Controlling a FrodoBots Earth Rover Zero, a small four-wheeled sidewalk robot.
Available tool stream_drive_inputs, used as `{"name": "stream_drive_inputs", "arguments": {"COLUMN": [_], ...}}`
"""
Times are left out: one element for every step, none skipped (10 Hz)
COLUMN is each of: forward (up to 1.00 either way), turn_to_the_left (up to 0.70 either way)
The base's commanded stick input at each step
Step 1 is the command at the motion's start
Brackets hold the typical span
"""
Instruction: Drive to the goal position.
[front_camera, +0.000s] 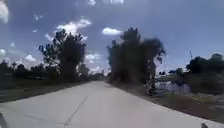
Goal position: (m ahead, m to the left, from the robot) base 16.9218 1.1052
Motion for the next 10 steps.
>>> {"name": "stream_drive_inputs", "arguments": {"forward": [0.85,0.85,0.85,0.85,0.85,0.85,0.85,0.85,0.85,0.85], "turn_to_the_left": [0.0,0.0,0.0,0.0,0.0,0.02,0.24,0.33,0.13,0.0]}}
